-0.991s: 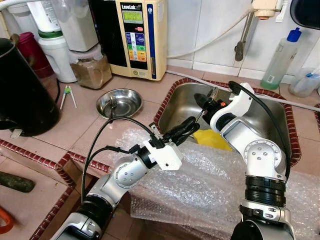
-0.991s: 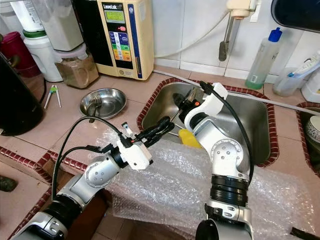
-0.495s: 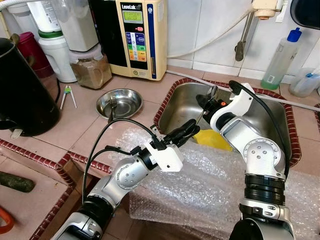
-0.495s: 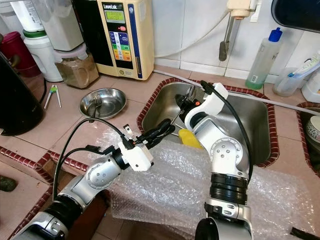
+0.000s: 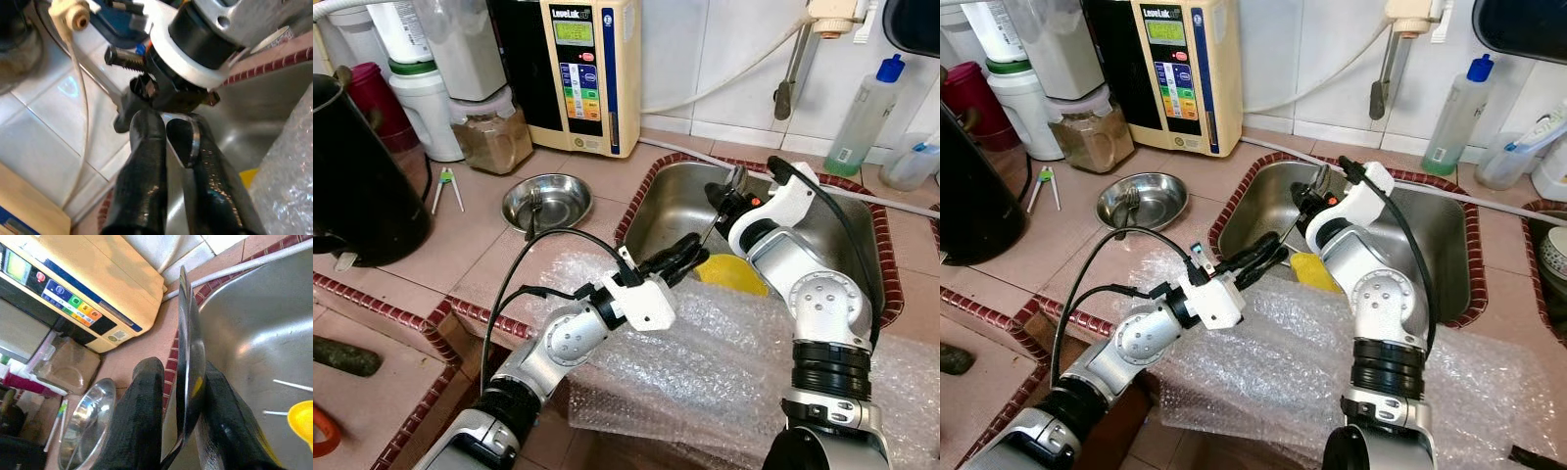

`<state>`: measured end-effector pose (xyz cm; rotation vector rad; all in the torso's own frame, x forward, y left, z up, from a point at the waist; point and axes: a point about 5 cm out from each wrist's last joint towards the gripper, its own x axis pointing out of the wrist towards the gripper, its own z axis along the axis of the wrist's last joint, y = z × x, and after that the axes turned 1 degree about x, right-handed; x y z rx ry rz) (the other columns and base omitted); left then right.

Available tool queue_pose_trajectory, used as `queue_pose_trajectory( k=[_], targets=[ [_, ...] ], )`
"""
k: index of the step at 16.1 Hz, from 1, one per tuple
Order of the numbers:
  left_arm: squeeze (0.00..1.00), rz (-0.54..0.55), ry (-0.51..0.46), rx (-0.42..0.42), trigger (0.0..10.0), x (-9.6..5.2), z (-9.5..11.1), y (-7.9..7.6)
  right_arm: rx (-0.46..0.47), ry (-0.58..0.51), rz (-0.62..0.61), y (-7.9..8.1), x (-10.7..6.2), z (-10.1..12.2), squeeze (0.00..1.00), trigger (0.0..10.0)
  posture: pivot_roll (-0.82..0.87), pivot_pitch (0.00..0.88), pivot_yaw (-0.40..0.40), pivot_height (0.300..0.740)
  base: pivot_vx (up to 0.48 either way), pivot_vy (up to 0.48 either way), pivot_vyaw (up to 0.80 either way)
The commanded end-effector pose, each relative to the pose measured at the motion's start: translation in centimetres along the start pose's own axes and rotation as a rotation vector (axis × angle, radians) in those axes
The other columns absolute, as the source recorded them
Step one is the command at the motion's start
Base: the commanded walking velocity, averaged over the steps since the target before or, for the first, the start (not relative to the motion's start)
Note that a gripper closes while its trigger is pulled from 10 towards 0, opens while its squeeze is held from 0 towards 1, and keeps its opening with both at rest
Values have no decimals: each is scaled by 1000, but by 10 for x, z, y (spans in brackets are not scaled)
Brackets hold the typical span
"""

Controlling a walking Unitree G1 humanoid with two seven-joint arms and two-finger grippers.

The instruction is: Kitchen organization

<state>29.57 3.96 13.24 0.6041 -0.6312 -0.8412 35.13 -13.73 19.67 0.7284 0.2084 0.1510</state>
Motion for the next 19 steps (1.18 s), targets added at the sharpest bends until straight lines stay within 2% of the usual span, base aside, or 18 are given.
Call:
queue_pose_trajectory(
  k=[1,4,6,10,12,13,14,16,18,19],
  targets=[
    [1000,74,27,4,10000,-4,-6,19,-32,-23,-53,-10,0,6,0,0,-36,8,66,740,0,0,0],
    [1000,52,33,-36,10000,-1,-7,21,-63,-53,-90,-15,3,10,0,0,-36,5,69,740,0,0,0],
    [1000,19,40,-128,10000,1,-7,16,-111,-72,-101,-17,8,16,0,0,-36,6,67,740,0,0,0],
    [1000,-19,45,-231,10000,2,-6,11,-184,-101,-117,-23,15,28,0,0,-26,9,63,740,0,0,0],
    [1000,-43,78,-368,10000,-1,-9,6,-261,-131,-112,-26,19,36,0,0,-21,13,65,740,0,0,0],
    [1000,-57,89,-409,10000,-3,-10,4,-329,-133,-112,-28,21,37,0,0,-20,16,68,740,0,0,0],
    [1000,-69,99,-442,10000,-4,-11,3,-451,-132,-110,-29,22,38,0,0,-20,16,68,740,0,0,0],
    [1000,-92,114,-468,10000,-6,-12,3,-752,-109,-55,-28,26,33,0,0,-18,20,72,740,0,0,0],
    [1000,-116,119,-492,10000,-7,-11,4,-951,-91,40,-27,29,26,0,0,-16,24,77,740,0,0,0],
    [1000,-126,119,-498,10000,-7,-10,4,-1002,-89,65,-27,30,23,0,0,-16,24,77,740,0,0,0]
  ],
)
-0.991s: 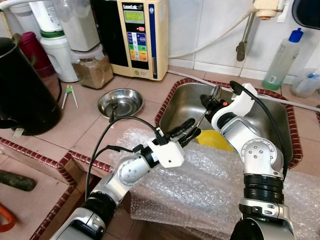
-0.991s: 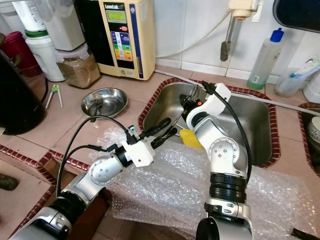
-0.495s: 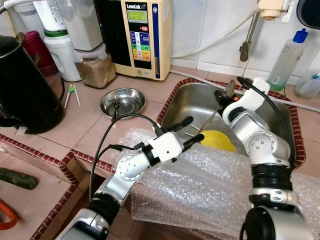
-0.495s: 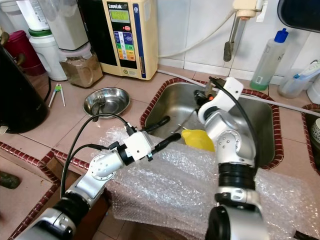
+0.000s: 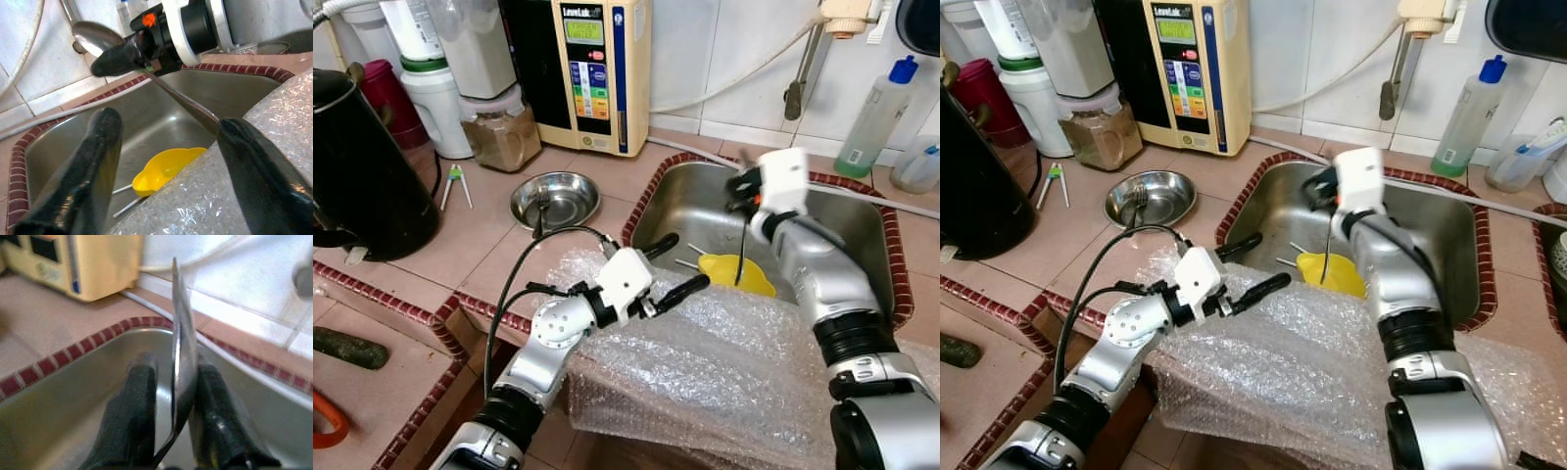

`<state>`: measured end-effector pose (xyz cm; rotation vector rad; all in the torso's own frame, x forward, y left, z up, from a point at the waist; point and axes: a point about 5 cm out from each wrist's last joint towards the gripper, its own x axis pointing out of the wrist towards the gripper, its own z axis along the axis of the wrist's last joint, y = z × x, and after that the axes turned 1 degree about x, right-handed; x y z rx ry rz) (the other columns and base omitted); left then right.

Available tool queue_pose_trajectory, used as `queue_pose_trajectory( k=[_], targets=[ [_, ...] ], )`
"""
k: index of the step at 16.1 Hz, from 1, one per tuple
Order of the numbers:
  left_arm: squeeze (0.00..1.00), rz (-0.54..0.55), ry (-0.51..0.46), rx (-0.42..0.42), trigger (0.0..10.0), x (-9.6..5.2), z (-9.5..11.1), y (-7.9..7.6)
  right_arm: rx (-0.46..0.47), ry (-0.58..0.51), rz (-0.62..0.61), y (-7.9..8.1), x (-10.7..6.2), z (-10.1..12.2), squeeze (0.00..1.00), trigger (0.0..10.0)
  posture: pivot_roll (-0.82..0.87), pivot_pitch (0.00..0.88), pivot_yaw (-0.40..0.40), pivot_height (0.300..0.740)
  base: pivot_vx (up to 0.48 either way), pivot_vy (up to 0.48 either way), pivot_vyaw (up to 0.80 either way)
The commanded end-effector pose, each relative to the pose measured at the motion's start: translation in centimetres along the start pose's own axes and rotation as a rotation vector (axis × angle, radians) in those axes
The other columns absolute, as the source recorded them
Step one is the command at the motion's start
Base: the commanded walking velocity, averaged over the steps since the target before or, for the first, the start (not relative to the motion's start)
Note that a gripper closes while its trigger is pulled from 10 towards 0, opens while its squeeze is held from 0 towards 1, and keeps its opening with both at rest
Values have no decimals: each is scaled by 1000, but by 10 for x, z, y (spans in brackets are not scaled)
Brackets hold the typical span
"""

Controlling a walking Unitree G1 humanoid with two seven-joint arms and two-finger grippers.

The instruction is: Kitchen organization

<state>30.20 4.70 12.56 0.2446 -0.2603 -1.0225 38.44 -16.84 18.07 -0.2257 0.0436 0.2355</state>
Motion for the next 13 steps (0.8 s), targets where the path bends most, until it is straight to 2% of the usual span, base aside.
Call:
queue_pose_trajectory(
  k=[1,4,7,10,11,12,13],
  targets=[
    [1000,-14,6,-5,10000,-2,1,1,-103,-41,40,1,3,8,0,0,-12,28,79,740,0,0,0],
    [1000,-36,19,-25,10000,-4,2,-1,-275,-11,70,0,2,-9,0,0,-7,31,80,740,0,0,0],
    [1000,-48,36,-17,10000,-5,1,-3,-357,82,105,-4,-5,-36,0,0,-8,29,83,740,0,0,0],
    [1000,-56,38,-20,10000,-4,1,-3,-411,136,92,-12,-11,-52,0,0,-10,26,84,740,0,0,0],
    [1000,-59,41,-21,10000,-4,1,-4,-424,148,91,-14,-11,-54,0,4196,-12,25,85,740,0,0,0],
    [1000,-63,46,-24,10000,-3,1,-4,-430,150,87,-18,-12,-55,133,10000,-13,24,85,740,0,0,0],
    [1000,-65,47,-24,10000,-3,1,-4,-444,150,77,-20,-12,-55,718,10000,-12,24,84,740,0,0,0]
  ],
)
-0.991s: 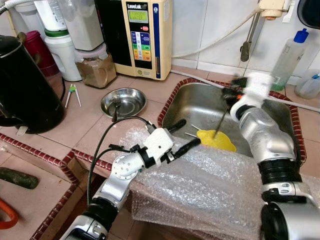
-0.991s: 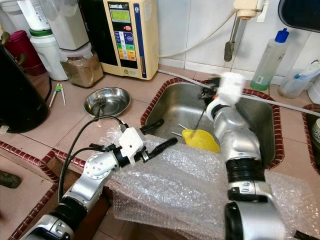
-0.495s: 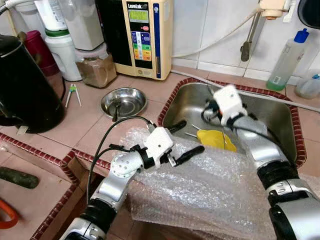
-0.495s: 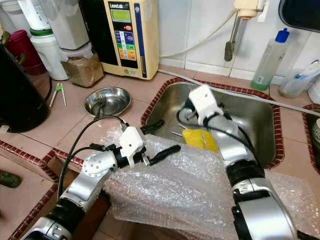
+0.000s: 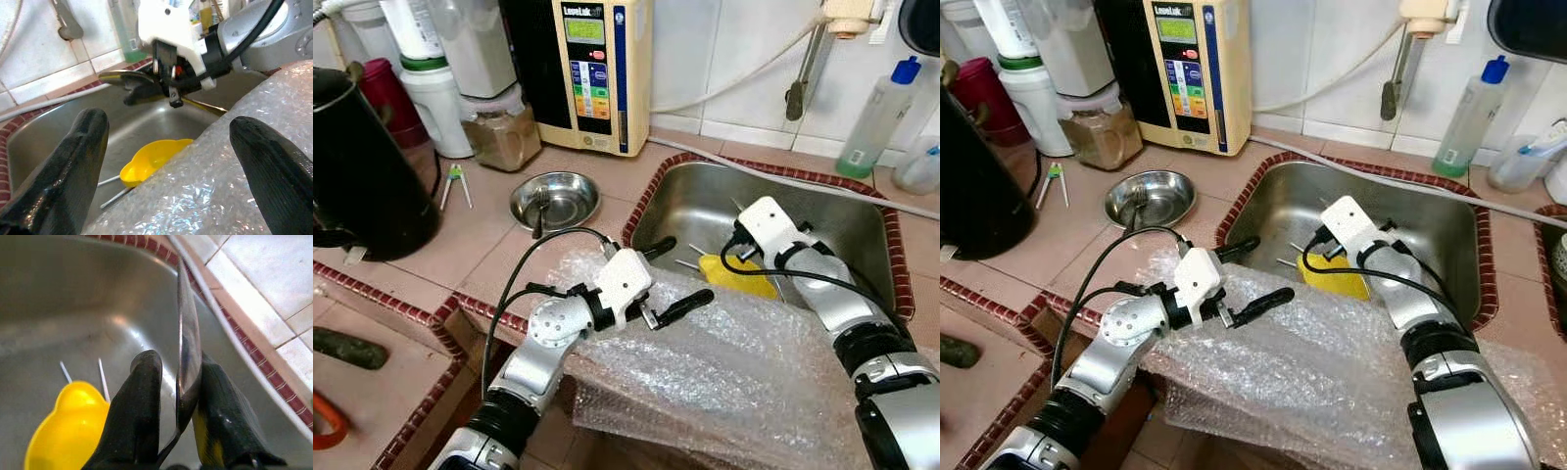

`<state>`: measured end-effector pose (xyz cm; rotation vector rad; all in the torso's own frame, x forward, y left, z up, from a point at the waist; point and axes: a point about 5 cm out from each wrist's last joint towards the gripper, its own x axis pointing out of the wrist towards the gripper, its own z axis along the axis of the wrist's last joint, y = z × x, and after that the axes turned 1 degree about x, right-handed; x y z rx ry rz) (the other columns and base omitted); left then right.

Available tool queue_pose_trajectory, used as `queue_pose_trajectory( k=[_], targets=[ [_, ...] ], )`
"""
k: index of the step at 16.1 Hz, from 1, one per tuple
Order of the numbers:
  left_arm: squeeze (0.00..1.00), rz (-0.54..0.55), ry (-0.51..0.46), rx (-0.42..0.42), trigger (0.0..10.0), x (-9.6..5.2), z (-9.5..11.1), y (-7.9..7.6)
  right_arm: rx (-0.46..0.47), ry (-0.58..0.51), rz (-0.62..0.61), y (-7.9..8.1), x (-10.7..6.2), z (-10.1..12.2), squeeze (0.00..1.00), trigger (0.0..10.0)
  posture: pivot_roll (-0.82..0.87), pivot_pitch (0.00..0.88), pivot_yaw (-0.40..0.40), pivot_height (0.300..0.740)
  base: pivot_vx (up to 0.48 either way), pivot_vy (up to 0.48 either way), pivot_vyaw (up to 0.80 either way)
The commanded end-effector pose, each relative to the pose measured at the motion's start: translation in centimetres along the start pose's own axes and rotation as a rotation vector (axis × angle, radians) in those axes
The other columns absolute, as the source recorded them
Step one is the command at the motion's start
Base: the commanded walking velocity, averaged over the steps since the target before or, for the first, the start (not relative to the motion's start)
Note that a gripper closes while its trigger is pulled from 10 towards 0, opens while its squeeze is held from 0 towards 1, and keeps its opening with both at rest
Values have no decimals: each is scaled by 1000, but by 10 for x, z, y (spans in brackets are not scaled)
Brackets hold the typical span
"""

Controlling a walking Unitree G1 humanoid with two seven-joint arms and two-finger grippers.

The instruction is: Kitchen organization

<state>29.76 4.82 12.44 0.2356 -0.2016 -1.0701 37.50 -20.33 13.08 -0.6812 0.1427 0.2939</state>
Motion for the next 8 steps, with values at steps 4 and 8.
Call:
queue_pose_trajectory(
  k=[4,8],
  targets=[
    [1000,-9,17,16,10000,0,0,-2,-33,-138,-83,-9,3,21,1000,10000,-11,23,82,740,0,0,0],
    [1000,11,35,23,10000,-1,-2,0,-31,-166,-65,-3,3,22,1000,10000,-10,21,80,740,0,0,0]
  ],
)
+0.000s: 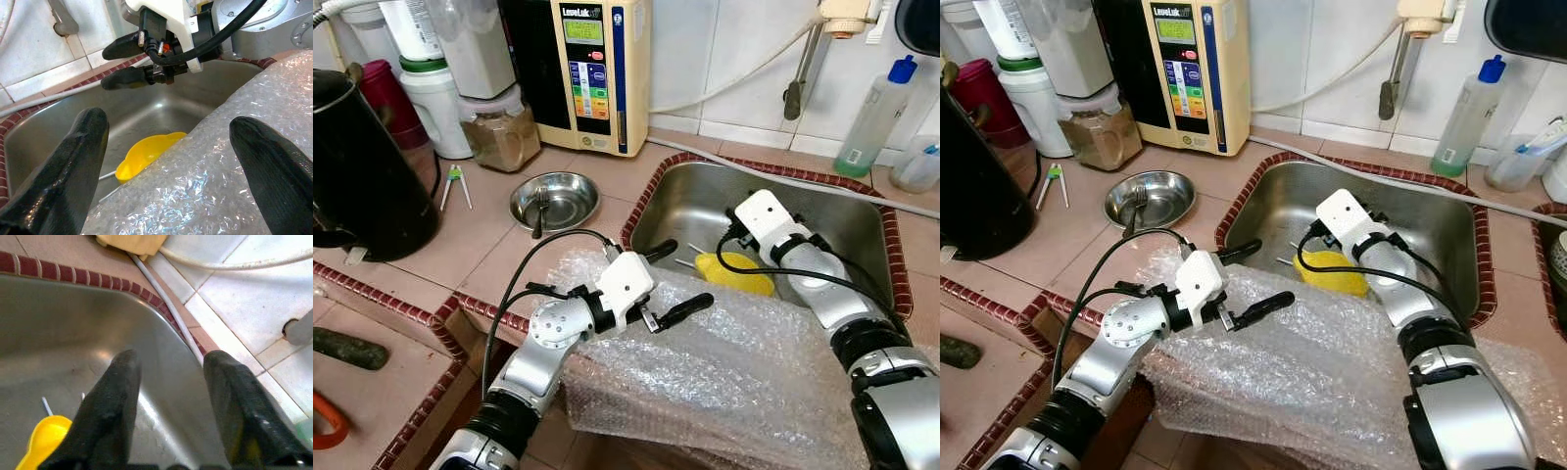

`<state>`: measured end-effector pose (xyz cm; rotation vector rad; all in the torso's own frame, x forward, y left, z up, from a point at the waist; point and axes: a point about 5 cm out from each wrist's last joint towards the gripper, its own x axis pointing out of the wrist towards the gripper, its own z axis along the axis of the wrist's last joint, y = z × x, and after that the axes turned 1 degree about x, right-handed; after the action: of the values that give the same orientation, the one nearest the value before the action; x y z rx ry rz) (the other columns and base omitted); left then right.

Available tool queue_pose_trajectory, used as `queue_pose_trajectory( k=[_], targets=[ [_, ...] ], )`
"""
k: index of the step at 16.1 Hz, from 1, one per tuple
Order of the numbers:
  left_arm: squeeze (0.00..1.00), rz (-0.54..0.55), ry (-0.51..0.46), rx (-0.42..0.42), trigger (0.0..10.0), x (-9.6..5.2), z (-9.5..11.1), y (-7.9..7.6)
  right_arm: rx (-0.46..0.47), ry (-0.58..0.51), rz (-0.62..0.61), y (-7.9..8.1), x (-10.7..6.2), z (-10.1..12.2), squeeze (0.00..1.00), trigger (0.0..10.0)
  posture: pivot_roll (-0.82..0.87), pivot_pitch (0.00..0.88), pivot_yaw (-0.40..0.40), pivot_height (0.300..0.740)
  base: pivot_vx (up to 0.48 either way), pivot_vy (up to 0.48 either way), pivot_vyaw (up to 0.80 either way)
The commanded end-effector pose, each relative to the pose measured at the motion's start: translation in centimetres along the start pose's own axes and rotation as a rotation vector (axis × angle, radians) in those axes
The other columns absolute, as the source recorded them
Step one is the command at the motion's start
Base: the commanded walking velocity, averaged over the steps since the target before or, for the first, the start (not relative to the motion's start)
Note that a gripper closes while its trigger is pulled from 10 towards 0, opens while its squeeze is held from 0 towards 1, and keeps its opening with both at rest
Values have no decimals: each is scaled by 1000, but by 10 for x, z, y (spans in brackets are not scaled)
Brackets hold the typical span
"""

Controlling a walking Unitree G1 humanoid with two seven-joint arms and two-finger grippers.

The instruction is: Kitchen organization

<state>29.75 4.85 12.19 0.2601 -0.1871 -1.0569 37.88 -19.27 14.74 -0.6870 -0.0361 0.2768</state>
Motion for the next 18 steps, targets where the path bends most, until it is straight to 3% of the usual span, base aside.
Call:
queue_pose_trajectory(
  k=[1,5,6,7,9,12,15,18],
  targets=[
    [1000,18,23,27,10000,-2,-1,2,14,-23,13,2,0,2,1000,10000,-10,22,81,740,0,0,0],
    [1000,228,29,55,10000,-7,1,28,244,-162,-20,3,0,23,1000,10000,-12,24,81,740,0,0,0],
    [1000,327,15,78,10000,-10,6,42,279,-242,8,13,-4,37,1000,10000,-13,27,82,740,0,0,0],
    [1000,348,14,88,10000,-11,7,44,291,-260,13,15,-6,40,1000,10000,-12,29,77,740,0,0,0],
    [1000,509,10,144,10000,-21,13,66,325,-347,53,33,-19,61,1000,10000,-20,29,79,740,0,0,0],
    [1000,692,33,181,10000,-39,12,88,387,-376,85,55,-38,77,1000,10000,-28,19,78,740,0,0,0],
    [1000,793,28,251,10000,-54,11,92,477,-347,46,64,-49,78,1000,10000,-28,19,78,740,0,0,0],
    [1000,859,53,258,10000,-63,3,90,503,-317,46,67,-59,81,1000,10000,-42,22,73,740,0,0,0]
  ],
)
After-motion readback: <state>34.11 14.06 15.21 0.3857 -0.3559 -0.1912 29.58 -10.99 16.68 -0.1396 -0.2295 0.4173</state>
